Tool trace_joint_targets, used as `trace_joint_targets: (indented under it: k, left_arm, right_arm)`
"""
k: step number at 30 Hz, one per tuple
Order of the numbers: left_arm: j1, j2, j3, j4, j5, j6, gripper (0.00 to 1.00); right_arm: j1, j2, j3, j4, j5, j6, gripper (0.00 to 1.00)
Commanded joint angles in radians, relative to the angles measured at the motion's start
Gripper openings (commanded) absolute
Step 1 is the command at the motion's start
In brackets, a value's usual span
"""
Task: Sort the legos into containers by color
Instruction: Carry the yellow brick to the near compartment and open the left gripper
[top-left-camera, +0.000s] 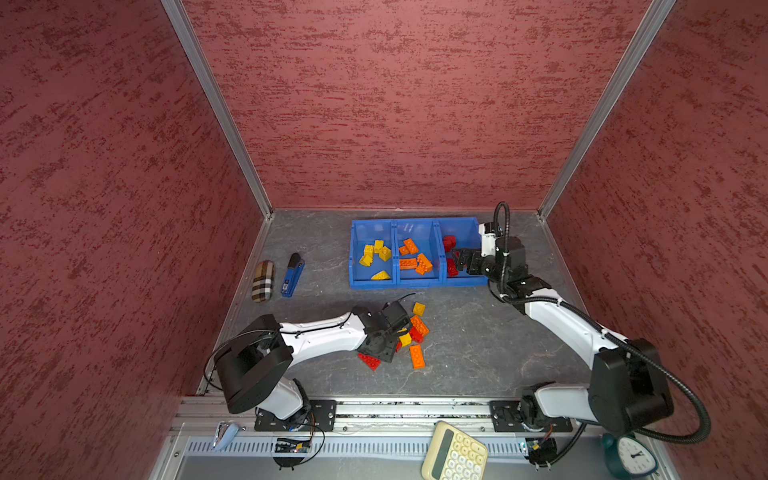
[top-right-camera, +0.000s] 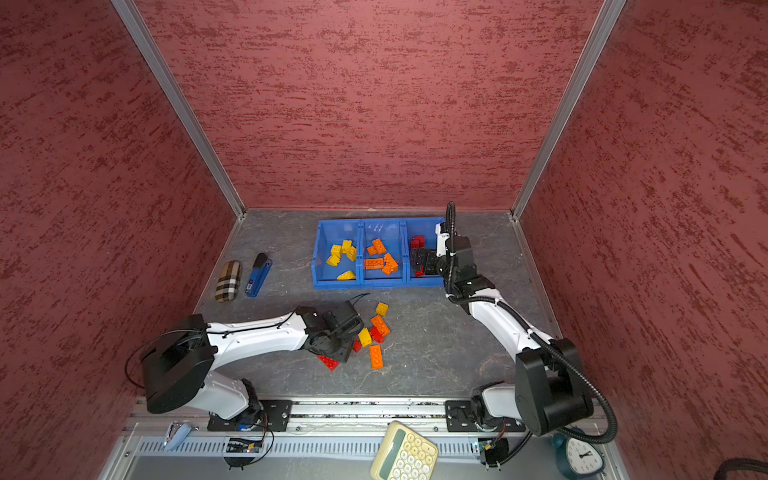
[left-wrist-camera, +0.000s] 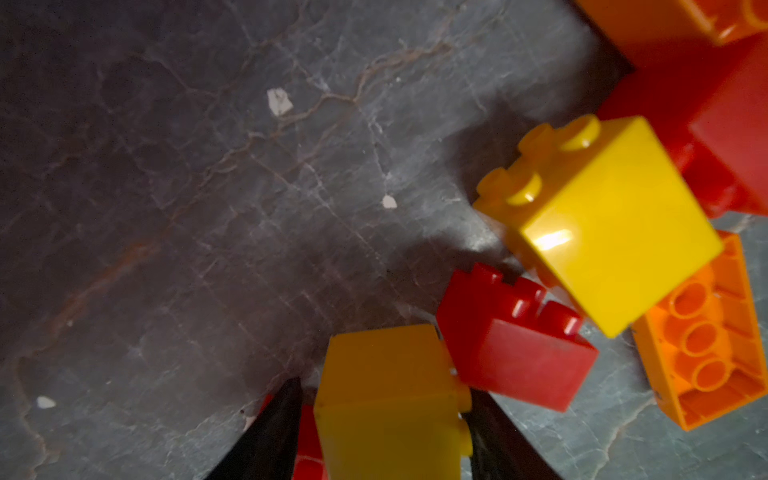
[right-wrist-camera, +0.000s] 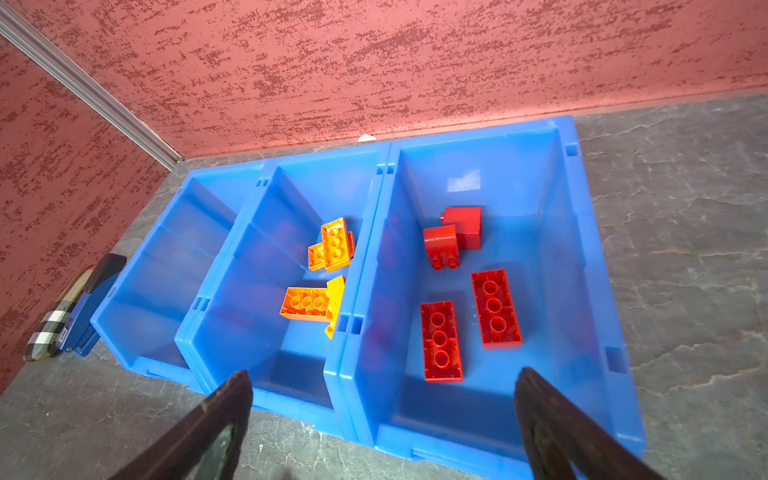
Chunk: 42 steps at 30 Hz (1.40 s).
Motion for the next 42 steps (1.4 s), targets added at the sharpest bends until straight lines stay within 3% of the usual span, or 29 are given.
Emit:
trace_joint_targets:
  k: [1, 9, 17, 23, 27, 29, 32, 36, 42]
  left_arm:
    - [-0.002, 0.031, 0.031, 0.015, -0.011, 0.024, 0.58]
    - [0.015, -0.062, 0.025, 0.042, -0.086, 0.004, 0.4]
    - [0.216, -0.186, 0.136, 0.094, -0.175, 0.048, 0.35]
    - [0.379, -0.085, 0.277, 0.208, -0.2, 0.09, 0.36]
    - [0.445, 0.043, 0.381, 0.25, -0.214, 0.109, 0.36]
    - [0.463, 0.112, 0.437, 0.253, -0.21, 0.119, 0.36]
    - [0.471, 0.221, 0.541, 0.232, -0.183, 0.152, 0.37]
    - [0.47, 0.348, 0.659, 0.161, -0.177, 0.167, 0.38]
    - [0.45, 0.402, 0.724, 0.106, -0.165, 0.175, 0.56]
  right_arm:
    - [0.012, -0.011, 0.016, 0.043, -0.026, -0.011, 0.99]
    - [0.064, -0.02, 0.016, 0.084, -0.085, -0.088, 0.99]
    - [0.166, 0.017, 0.024, 0.172, -0.052, -0.142, 0.99]
    - [0.217, 0.055, 0.037, 0.188, 0.053, -0.092, 0.99]
    - [0.213, 0.043, 0.029, 0.136, 0.271, 0.016, 0.99]
    - [0.212, 0.016, 0.002, 0.136, 0.306, 0.016, 0.99]
    - [0.207, -0.04, -0.055, 0.173, 0.289, 0.022, 0.99]
    - [0.2, -0.069, -0.091, 0.161, 0.11, -0.05, 0.99]
    - [0.215, -0.077, -0.127, 0.092, -0.107, -0.057, 0.99]
